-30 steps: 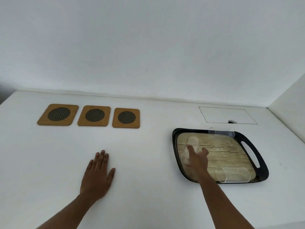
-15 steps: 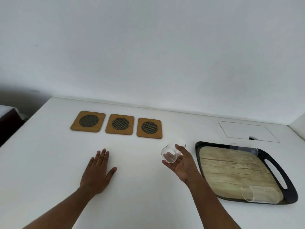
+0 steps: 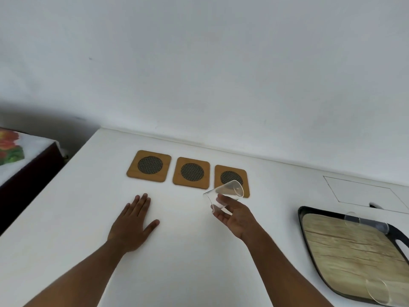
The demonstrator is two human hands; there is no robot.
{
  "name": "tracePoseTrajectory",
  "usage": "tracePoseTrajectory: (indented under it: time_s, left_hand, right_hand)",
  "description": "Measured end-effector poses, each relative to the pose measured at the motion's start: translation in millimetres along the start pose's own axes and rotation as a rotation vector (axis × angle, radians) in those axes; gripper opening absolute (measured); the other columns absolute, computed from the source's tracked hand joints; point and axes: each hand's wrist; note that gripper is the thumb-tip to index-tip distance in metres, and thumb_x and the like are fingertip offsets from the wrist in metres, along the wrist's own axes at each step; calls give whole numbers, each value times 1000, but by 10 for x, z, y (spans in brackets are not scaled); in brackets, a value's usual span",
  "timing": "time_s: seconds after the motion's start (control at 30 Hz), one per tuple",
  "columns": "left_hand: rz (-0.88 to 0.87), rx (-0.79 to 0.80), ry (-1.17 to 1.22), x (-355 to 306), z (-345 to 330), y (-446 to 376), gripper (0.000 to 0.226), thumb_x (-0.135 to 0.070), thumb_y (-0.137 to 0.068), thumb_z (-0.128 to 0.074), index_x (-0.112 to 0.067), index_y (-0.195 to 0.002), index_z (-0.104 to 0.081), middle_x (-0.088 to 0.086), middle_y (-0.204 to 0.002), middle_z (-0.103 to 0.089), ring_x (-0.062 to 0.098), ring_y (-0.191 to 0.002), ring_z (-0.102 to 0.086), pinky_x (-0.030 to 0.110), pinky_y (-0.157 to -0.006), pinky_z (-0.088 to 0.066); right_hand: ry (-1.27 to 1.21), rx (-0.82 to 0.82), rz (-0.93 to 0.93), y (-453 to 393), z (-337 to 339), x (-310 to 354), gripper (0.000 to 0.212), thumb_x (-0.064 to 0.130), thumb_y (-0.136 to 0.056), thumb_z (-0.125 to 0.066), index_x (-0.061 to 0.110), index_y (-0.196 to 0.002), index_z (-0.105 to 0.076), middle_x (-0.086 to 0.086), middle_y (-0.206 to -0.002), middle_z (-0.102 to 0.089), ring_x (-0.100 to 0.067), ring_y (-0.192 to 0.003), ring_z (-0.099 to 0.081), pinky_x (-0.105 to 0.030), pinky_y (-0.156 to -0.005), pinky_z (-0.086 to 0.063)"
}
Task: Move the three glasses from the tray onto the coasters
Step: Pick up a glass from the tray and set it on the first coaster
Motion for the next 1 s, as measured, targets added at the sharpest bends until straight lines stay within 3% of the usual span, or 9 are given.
tracePoseTrajectory:
  time_s: [0.17, 0.27, 0.4, 0.53, 0.7, 0.83, 0.93, 1.0]
  left_hand:
    - [-12, -72, -5, 23, -58, 26, 87, -75, -96, -17, -19, -162, -7, -3, -171, -6, 14, -156, 2, 32, -124, -2]
    - [-5, -81, 8, 26, -46, 20, 87, -73, -97, -22, -18, -162, -7, -3, -171, -5, 14, -156, 4, 35, -125, -5]
    - [10, -63, 15, 6, -32, 22, 86, -71, -97, -25, -17, -162, -4, -2, -171, 0, 13, -156, 9, 37, -126, -6]
    - [10, -64, 16, -3, -26, 5, 86, -69, -98, -26, -16, -162, -3, 0, -171, 2, 14, -156, 10, 39, -126, -7]
    - [5, -57, 24, -7, -30, 9, 86, -70, -99, -23, -17, -161, 4, -1, -171, 9, 13, -155, 17, 39, -126, -4]
    - [4, -63, 35, -7, -13, -1, 85, -68, -99, -26, -16, -162, 0, 0, -172, 4, 14, -155, 13, 40, -125, -6]
    - [7, -66, 44, -12, -5, 1, 85, -68, -99, -25, -17, -162, 2, 0, -171, 6, 13, -155, 15, 40, -125, -5]
    - [10, -65, 48, -25, 5, -1, 85, -68, -99, -25, -17, -162, 2, -1, -171, 6, 13, -155, 14, 39, -124, -4]
  right_hand:
    - [63, 2, 52, -296, -322, -71, 76, 0, -73, -89, -1, -140, -54, -19, -119, -67, -42, -120, -70, -48, -92, -63]
    - [73, 10, 62, -467, -516, -159, 79, -1, -73, -89, 1, -142, -50, -22, -120, -68, -39, -112, -72, -45, -87, -65]
    - [134, 60, 76, -678, -770, -260, 60, 3, -74, -89, 5, -127, -61, -18, -115, -70, -34, -104, -69, -47, -92, -62]
    - [217, 64, 115, -868, -1094, -356, 83, 20, -61, -96, 16, -135, -58, -12, -124, -72, -30, -109, -72, -43, -86, -64]
    - [263, 91, 174, -1108, -1594, -457, 76, 6, -67, -96, 10, -134, -60, -10, -135, -70, -23, -111, -70, -34, -83, -62]
    - [433, 134, 353, -1320, -1913, -483, 70, -3, -62, -96, 4, -123, -63, -16, -126, -70, -21, -109, -70, -37, -87, -64]
    - [639, 123, 481, -1453, -2110, -474, 78, 13, -59, -101, 25, -124, -60, 2, -119, -69, -18, -112, -69, -39, -92, -62]
    - [784, 108, 553, -1538, -2195, -475, 85, 24, -57, -102, 27, -131, -59, 8, -112, -69, -18, -113, -69, -39, -94, -61]
Point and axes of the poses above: each hand's wrist, its own y-axis away from the middle knuckle, its own z-axis out of the back of the hand, x = y × z
